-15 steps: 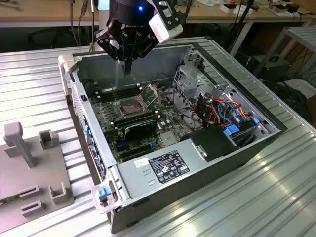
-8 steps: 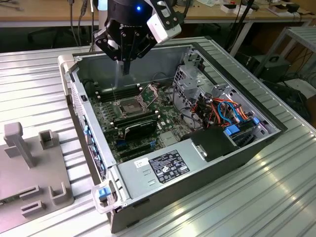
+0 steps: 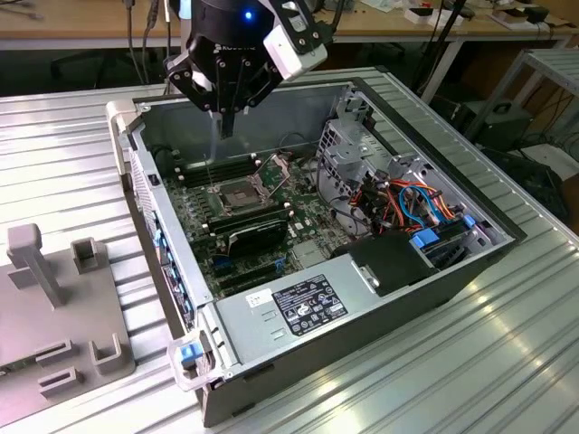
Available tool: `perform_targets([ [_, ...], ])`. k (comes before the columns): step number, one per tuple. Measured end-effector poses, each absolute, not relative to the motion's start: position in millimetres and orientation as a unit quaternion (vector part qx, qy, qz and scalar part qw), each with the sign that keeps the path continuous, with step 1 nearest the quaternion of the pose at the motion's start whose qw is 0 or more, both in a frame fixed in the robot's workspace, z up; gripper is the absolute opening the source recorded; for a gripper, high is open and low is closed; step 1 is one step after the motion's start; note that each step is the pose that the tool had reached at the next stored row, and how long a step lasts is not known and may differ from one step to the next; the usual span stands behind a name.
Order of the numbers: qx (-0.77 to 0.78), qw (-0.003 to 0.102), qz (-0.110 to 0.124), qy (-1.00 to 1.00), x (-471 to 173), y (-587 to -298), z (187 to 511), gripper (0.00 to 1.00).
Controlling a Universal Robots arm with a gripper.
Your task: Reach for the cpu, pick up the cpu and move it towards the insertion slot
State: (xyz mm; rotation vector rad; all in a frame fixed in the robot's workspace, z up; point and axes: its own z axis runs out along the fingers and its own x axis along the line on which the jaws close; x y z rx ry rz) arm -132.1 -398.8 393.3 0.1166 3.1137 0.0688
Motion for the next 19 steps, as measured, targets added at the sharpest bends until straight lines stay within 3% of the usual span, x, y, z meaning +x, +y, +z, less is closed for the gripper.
perform_targets([
  [19, 0.037, 0.012, 0.022, 0.999, -153.3, -398.8, 393.3, 0.11],
])
